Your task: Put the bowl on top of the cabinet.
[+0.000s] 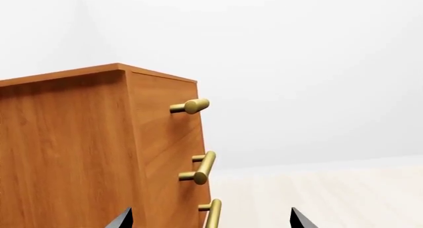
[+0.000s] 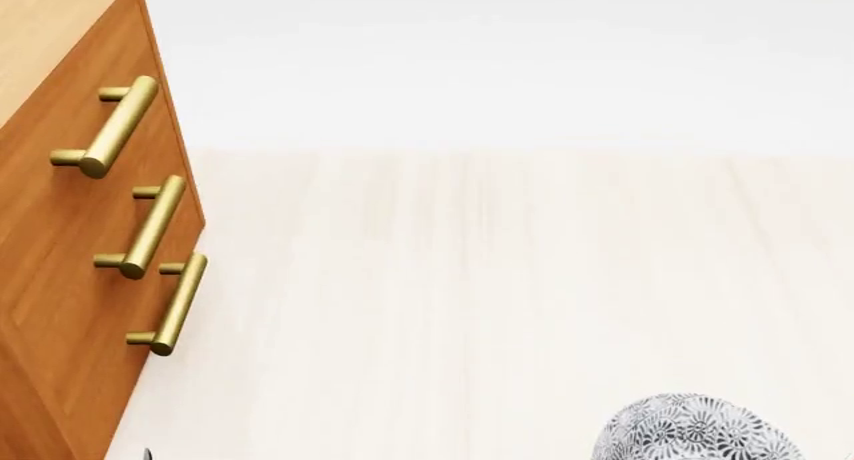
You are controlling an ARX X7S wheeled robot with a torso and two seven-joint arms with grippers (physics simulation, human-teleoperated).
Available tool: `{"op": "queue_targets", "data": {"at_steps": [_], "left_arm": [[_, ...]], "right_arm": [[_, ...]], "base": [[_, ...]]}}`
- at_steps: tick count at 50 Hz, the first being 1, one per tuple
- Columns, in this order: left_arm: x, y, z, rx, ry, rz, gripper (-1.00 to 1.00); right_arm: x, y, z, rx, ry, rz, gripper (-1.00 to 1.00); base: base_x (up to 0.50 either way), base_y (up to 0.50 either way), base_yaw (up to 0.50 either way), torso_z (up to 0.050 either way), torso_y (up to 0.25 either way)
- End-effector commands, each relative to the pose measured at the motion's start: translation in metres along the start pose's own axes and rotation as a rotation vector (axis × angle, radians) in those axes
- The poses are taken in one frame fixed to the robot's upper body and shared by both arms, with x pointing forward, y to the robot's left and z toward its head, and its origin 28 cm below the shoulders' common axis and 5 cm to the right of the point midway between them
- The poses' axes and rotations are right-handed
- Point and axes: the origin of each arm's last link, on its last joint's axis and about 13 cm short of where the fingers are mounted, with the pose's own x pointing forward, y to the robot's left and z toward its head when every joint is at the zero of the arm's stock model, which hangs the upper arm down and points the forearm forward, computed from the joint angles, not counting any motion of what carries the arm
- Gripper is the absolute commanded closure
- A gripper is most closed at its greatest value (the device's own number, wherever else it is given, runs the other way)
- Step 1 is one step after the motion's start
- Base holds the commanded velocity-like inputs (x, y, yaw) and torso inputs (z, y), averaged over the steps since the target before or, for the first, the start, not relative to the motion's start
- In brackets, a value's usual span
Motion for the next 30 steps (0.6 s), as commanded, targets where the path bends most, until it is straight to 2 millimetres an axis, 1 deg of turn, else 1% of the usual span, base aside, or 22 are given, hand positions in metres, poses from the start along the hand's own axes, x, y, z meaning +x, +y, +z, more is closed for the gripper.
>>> {"op": "queue_targets", "data": {"at_steps": [1,20,30], "left_arm": [[-0.001,0.000,0.001,0.001,-0.003,0.002,-1.00],[0.000,0.000,0.000,0.002,-0.002,-0.001,-1.00],[0.000,0.000,0.000,0.002,-0.003,-0.001,-1.00]], "right_arm": [[0.008,0.003,-0.003,-0.021,0.078,0.009,-1.00],[0.012,0.003,-0.005,-0.029,0.099,-0.006,-1.00],[0.022,0.007,-0.012,-0.051,0.144,-0.013,-1.00]], "base": [[0.00,0.00,0.00,0.000,0.000],[0.00,0.00,0.00,0.000,0.000],[0.00,0.00,0.00,0.000,0.000]]}}
